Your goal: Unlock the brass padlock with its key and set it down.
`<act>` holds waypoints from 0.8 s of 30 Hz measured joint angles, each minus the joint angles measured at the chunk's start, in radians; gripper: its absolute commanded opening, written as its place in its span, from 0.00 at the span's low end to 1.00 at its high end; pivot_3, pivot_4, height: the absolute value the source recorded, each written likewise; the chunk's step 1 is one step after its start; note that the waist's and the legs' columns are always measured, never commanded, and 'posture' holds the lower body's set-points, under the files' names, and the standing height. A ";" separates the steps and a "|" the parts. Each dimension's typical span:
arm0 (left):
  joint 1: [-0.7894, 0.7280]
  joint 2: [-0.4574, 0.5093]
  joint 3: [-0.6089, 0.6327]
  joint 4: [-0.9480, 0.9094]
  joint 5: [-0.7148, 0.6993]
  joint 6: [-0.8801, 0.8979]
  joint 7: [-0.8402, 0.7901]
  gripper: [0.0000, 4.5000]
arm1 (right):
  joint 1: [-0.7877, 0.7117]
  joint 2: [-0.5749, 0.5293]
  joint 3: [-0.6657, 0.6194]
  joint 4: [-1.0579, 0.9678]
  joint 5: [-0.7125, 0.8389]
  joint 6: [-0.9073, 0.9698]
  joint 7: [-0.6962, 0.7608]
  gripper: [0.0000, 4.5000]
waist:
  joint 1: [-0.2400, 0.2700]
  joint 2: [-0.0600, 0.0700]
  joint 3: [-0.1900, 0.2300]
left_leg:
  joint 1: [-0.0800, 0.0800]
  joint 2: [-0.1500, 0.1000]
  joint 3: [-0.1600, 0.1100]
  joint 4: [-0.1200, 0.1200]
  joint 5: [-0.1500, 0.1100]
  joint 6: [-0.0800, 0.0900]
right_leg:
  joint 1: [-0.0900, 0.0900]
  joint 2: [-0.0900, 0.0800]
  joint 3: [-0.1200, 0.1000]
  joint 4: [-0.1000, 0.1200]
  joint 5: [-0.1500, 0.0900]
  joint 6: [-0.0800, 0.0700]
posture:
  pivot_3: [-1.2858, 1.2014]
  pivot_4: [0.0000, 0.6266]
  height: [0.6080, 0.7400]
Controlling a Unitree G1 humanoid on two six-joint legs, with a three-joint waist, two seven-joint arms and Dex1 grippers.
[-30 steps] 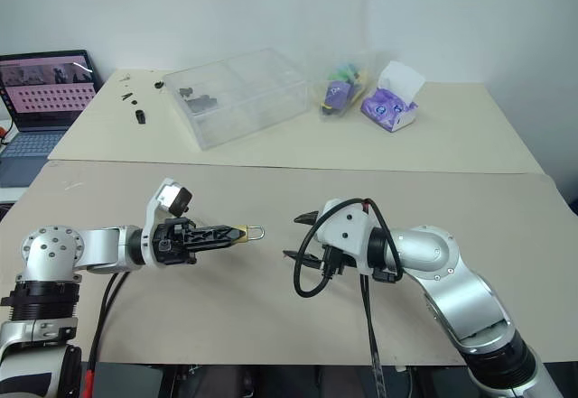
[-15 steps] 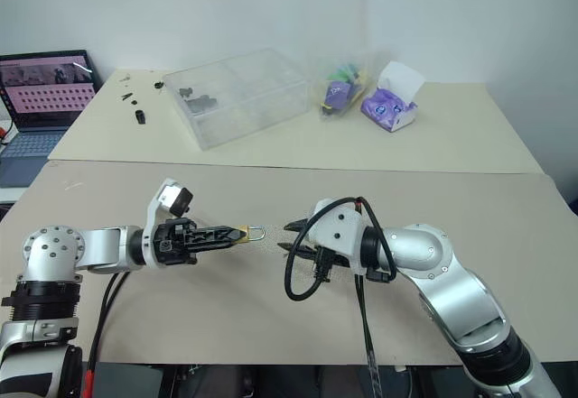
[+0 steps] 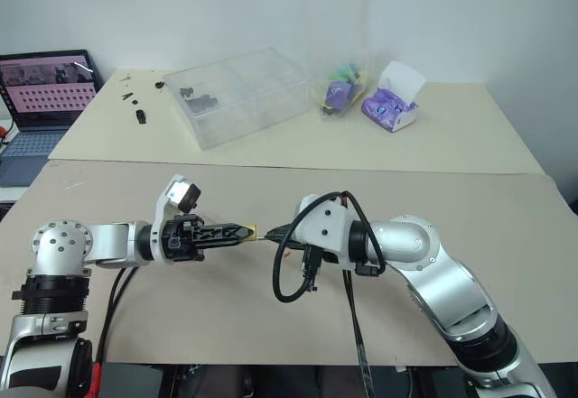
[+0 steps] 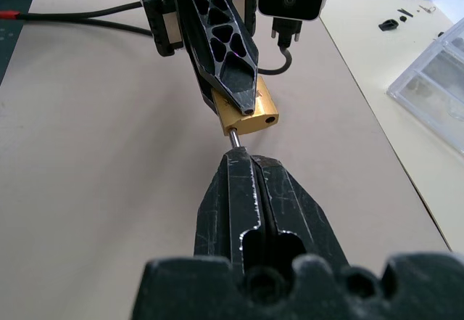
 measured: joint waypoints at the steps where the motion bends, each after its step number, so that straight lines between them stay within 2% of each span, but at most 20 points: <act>1: -0.002 -0.002 0.000 0.001 0.003 0.000 0.001 0.01 | -0.004 0.002 0.005 0.005 -0.002 -0.001 0.000 0.01 | 0.000 0.000 0.000 | 0.000 0.000 0.000 0.000 0.000 0.000 | 0.000 0.000 0.000 0.000 0.000 0.000 | 0.52 0.24 1.00; 24: -0.008 -0.013 0.003 0.013 0.012 0.016 0.020 0.01 | -0.012 0.010 0.018 0.075 -0.011 -0.063 0.023 0.01 | 0.000 0.000 0.000 | 0.000 0.000 0.000 0.000 0.000 0.000 | 0.000 0.000 0.000 0.000 0.000 0.000 | 0.52 0.24 1.00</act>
